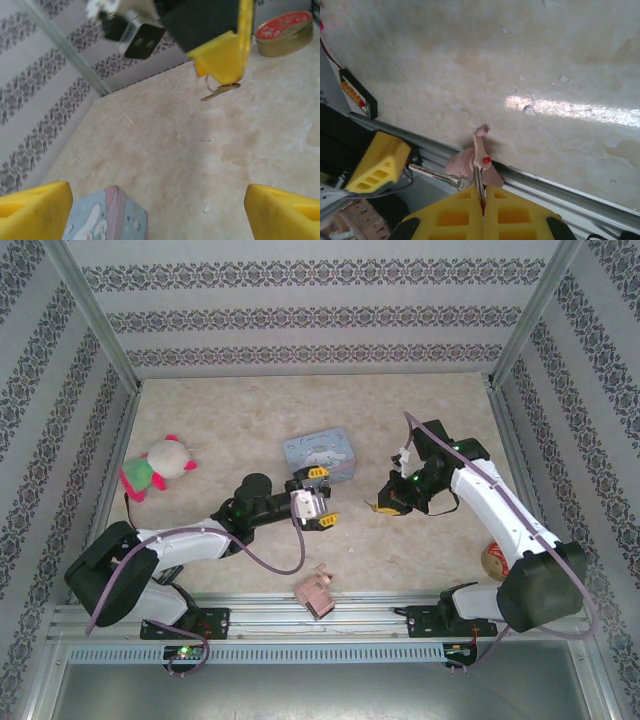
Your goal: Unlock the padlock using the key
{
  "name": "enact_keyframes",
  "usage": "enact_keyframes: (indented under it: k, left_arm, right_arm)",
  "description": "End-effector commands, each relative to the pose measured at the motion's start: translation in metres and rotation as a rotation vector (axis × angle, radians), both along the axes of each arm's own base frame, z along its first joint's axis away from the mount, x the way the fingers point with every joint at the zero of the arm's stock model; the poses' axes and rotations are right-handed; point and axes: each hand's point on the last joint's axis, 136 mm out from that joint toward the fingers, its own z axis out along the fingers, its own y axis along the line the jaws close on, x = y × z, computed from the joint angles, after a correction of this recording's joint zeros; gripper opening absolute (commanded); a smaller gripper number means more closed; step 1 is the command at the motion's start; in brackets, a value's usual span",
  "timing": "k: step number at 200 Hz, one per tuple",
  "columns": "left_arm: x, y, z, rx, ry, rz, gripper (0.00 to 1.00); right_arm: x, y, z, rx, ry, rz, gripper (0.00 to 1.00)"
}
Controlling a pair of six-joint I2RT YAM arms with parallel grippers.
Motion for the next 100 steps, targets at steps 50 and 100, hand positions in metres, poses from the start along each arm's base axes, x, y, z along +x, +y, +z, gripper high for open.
enact_keyframes:
  k: [50,100]
  left_arm:
    - [-0.021,-0.038,0.005,0.125,-0.198,-0.197,0.59]
    - [-0.023,-0.049,-0.027,0.289,-0.255,-0.223,0.49]
  right_arm:
    - [-0.01,0.01,0.01,0.077,0.1,0.035,0.0]
    - [-0.009,0.012,0.007,0.073,0.117,0.034,0.0]
